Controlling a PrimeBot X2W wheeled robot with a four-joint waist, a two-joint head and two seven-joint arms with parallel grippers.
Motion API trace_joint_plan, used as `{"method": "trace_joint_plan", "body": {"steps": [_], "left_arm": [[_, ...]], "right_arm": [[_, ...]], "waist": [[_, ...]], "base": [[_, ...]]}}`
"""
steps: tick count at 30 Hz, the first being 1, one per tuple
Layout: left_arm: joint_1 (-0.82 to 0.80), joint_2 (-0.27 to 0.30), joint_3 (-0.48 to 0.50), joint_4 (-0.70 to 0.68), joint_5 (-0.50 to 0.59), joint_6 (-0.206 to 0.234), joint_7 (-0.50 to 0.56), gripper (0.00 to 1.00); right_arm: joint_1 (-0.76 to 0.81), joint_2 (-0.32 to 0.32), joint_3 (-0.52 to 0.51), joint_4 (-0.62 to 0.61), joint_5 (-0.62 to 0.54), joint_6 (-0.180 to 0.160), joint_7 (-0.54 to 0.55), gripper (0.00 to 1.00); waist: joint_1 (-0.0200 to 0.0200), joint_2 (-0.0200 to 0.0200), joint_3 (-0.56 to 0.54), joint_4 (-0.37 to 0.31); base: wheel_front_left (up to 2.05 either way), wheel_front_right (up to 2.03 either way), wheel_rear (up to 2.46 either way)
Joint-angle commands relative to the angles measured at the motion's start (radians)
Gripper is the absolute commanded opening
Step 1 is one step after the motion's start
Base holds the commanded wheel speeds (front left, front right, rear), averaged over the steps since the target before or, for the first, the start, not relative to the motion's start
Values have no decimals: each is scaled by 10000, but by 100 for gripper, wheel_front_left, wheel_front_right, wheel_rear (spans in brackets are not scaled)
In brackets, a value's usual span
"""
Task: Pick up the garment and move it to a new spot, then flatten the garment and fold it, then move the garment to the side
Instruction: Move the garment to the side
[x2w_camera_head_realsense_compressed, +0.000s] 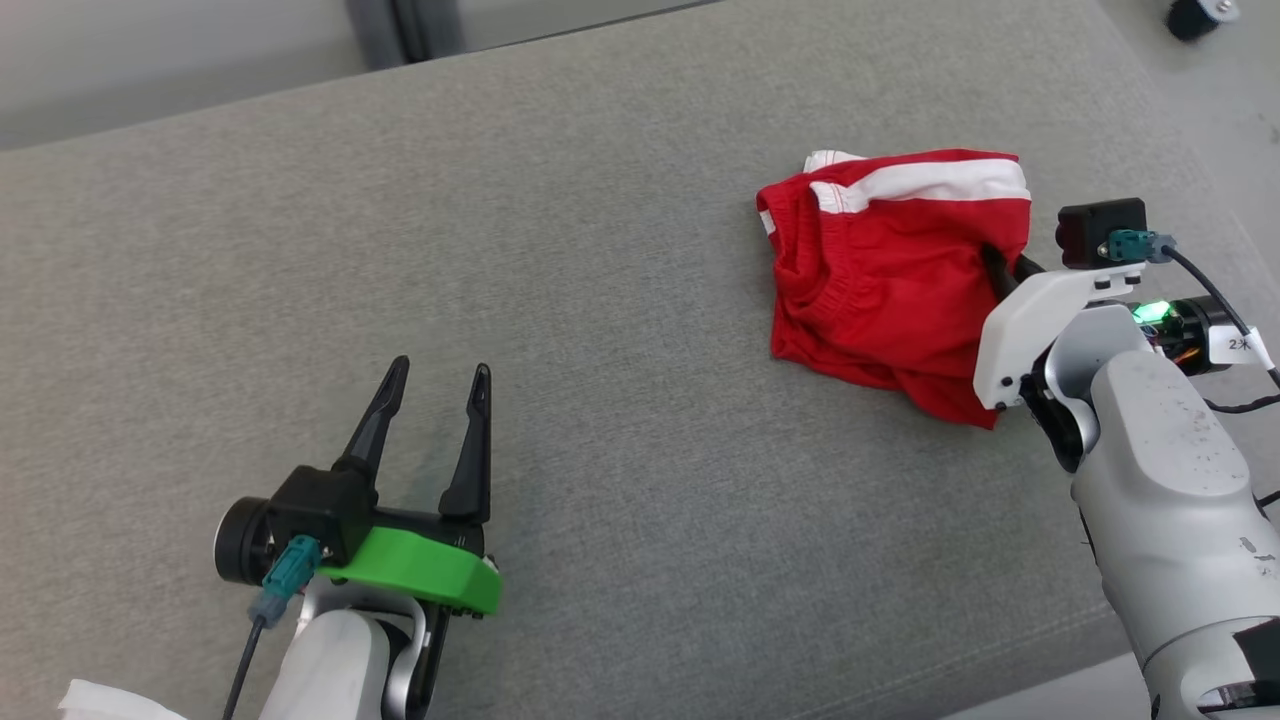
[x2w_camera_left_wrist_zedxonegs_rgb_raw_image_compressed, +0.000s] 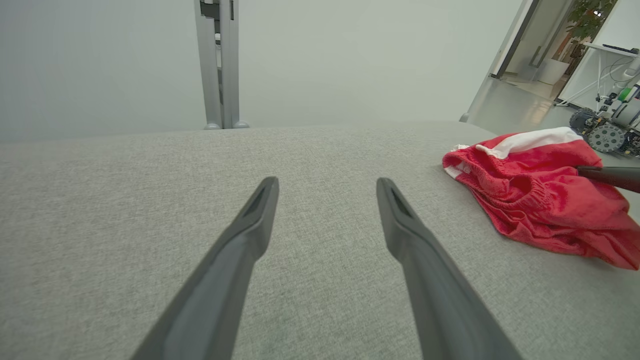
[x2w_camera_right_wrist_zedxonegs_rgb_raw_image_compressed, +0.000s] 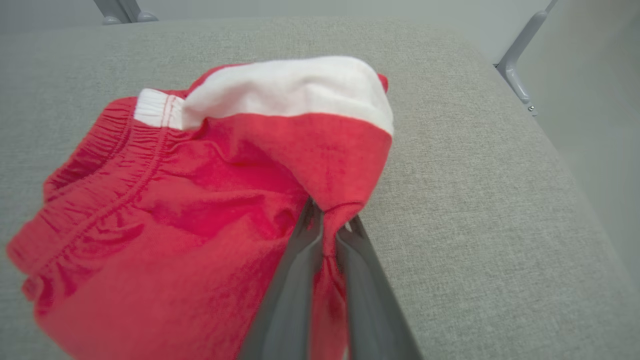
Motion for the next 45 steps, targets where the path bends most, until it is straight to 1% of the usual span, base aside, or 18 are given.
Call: {"method": "trace_joint_plan", "body": {"steps": [1,6,10,16,20,25,27,31,32,33,39,42,45], "left_arm": [[-223,163,-7,39,61,-39,-3,100],[-355,277,-96,45,50,-55,-3,100],[-447,338,-130,13,57,-63,-3,100],[-564,348,-139,-175,71,-74,-3,100],[-624,359,-158,-272,102,-76,-2,100],[-729,389,-180,-391,128,-78,-2,100],[-718,405,-170,-434,133,-79,-2,100],[-728,408,-169,-470,141,-81,-2,100],[-727,407,-170,-474,146,-81,-2,100],[-722,407,-169,-473,150,-81,-2,100],[-543,371,-121,-384,135,-82,-2,100],[-440,342,-106,-350,103,-83,-2,100],[-386,303,-43,-299,28,-82,-2,100]], "right_arm": [[-169,63,-88,26,-91,-15,-117,0],[-307,188,-399,198,-227,-15,-292,0],[-539,229,-666,362,-348,-15,-356,0],[-1287,-77,-870,565,-635,-15,-313,0],[-1895,-583,-1116,799,-857,-15,-140,0],[-2562,-1484,-1756,1207,-1216,-15,64,0],[-2745,-1808,-2048,1353,-1430,-15,66,0],[-2994,-2236,-2633,1523,-1826,-15,-128,0],[-3015,-2296,-2762,1571,-1937,-15,-190,42],[-3024,-2286,-2866,1579,-2087,-15,-327,100],[-2862,-2090,-3505,1526,-2683,-15,-1187,100],[-2760,-1862,-3520,1623,-2905,-15,-1520,100],[-2812,-1586,-3293,1736,-3026,-15,-1902,100]], "waist": [[0,0,915,-1018],[0,0,1098,-1071],[0,0,1232,-912],[0,0,1449,-503],[0,0,1602,-188],[0,0,1853,229],[0,0,1945,348],[0,0,2066,507],[0,0,2078,526],[0,0,2081,544],[0,0,1880,515],[0,0,1674,460],[0,0,1368,410]], "base": [[0,0,0],[0,0,0],[0,0,0],[0,0,0],[0,0,0],[0,0,0],[0,0,0],[0,0,0],[0,0,0],[0,0,0],[0,0,0],[0,0,0],[0,0,0]]}}
